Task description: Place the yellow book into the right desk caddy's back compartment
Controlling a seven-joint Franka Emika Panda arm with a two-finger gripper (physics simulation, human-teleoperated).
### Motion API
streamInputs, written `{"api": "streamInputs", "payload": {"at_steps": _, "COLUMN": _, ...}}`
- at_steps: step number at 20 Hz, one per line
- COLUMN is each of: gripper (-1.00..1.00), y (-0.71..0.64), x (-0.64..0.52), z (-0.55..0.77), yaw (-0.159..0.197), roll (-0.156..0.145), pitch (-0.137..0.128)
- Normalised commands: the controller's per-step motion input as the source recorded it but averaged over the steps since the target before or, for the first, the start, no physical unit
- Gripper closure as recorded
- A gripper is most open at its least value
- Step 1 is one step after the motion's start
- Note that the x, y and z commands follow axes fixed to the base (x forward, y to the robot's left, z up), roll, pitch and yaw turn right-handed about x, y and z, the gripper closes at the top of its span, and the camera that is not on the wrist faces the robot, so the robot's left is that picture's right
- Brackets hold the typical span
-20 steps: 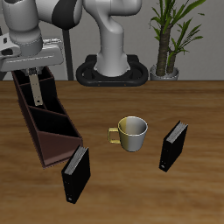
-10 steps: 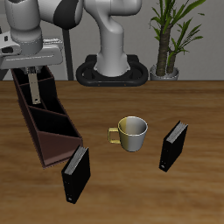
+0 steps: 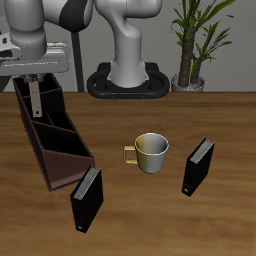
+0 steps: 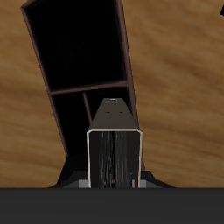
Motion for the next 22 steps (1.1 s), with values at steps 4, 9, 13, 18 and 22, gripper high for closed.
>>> {"api": "streamInputs", "payload": {"at_steps": 4, "gripper": 1.0, "y": -0.03, "x": 0.05, "z": 0.02, "yaw": -0.009, "roll": 0.009, "pitch": 0.0}}
{"api": "streamInputs", "payload": {"at_steps": 9, "gripper": 1.0, "y": 0.03, "x": 0.03, "z": -0.11, "yaw": 0.006, "roll": 0.001, "pitch": 0.002}}
{"api": "streamInputs", "payload": {"at_steps": 13, "gripper": 1.0, "y": 0.02, "x": 0.04, "z": -0.15, "yaw": 0.02, "roll": 0.003, "pitch": 0.015}}
{"api": "streamInputs", "payload": {"at_steps": 18, "gripper": 1.0, "y": -0.01, "x": 0.03, "z": -0.22, "yaw": 0.015, "roll": 0.004, "pitch": 0.024}}
{"api": "streamInputs", "payload": {"at_steps": 22, "gripper": 1.0, "y": -0.11, "x": -0.01, "z": -0.15, "yaw": 0.006, "roll": -0.012, "pitch": 0.016}}
